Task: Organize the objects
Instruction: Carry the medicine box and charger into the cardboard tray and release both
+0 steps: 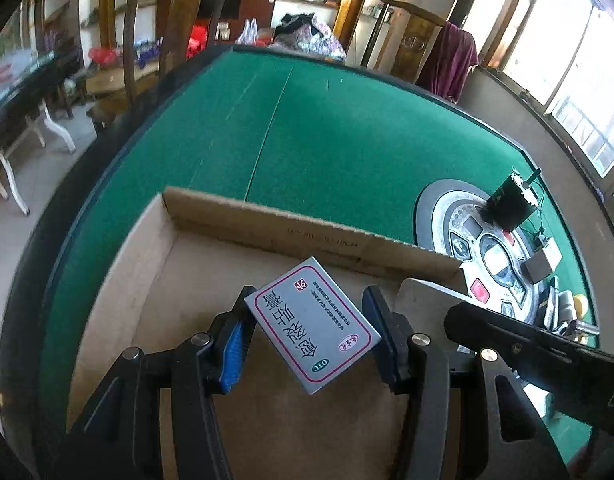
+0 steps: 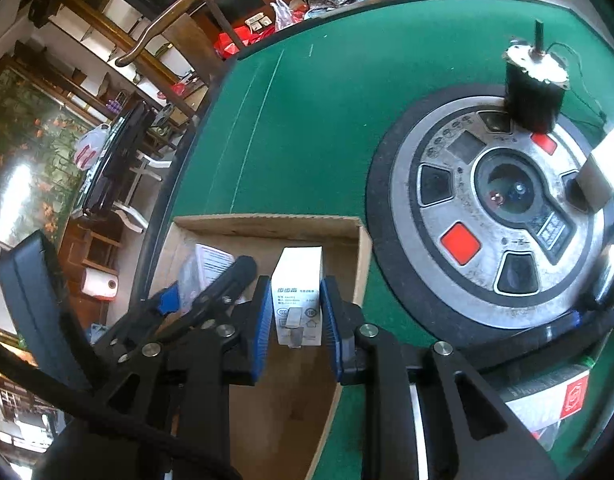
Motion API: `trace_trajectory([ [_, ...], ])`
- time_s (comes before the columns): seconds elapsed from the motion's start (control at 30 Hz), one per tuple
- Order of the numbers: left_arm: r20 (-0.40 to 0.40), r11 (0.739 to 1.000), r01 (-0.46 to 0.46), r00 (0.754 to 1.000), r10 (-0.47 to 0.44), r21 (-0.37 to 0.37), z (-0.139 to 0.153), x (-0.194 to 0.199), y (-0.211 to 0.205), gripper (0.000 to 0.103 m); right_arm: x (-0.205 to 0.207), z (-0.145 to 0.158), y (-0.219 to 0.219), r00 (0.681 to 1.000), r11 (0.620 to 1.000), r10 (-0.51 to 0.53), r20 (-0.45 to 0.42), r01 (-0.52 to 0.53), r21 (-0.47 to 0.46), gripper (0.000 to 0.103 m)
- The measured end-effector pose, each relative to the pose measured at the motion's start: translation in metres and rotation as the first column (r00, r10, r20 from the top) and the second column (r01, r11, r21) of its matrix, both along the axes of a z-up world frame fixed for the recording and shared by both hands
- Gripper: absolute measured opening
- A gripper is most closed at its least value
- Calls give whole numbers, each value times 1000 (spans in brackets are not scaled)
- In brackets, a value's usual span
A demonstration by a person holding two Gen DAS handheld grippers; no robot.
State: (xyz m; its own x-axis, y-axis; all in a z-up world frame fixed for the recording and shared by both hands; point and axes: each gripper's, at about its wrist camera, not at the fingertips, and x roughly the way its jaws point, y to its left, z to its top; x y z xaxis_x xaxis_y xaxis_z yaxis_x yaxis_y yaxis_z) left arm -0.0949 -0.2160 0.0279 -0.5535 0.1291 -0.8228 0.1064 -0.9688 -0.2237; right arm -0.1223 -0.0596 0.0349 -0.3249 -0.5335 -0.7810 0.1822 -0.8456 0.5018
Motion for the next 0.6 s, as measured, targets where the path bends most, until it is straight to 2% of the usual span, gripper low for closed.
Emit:
trace_trajectory([
  [0.13,-3,999,-22,1000,23,34,3,2,-7,51,1,-3,6,1000,999,-14,1,14,-33,28],
  [0.2,-10,998,-35,999,36,46,7,4,-8,53,1,-1,9,1000,998,-21,-2,20,-52,36],
  [0.23,-16,998,-40,999,40,46,10,6,-9,53,1,1,11,1000,998,-22,-4,21,-63,37],
  [0.43,-70,998,-56,996,57,20,30,26,-9,53,15,30,27,997,996,-41,-71,35,-86,38],
  [0.53,-99,998,-66,993,68,25,34,46,-4,55,27,44,40,993,996,-47,-105,39,-77,47],
  [0.6,-115,997,-80,990,82,18,32,59,1,62,40,55,56,989,997,-52,-139,44,-58,51],
])
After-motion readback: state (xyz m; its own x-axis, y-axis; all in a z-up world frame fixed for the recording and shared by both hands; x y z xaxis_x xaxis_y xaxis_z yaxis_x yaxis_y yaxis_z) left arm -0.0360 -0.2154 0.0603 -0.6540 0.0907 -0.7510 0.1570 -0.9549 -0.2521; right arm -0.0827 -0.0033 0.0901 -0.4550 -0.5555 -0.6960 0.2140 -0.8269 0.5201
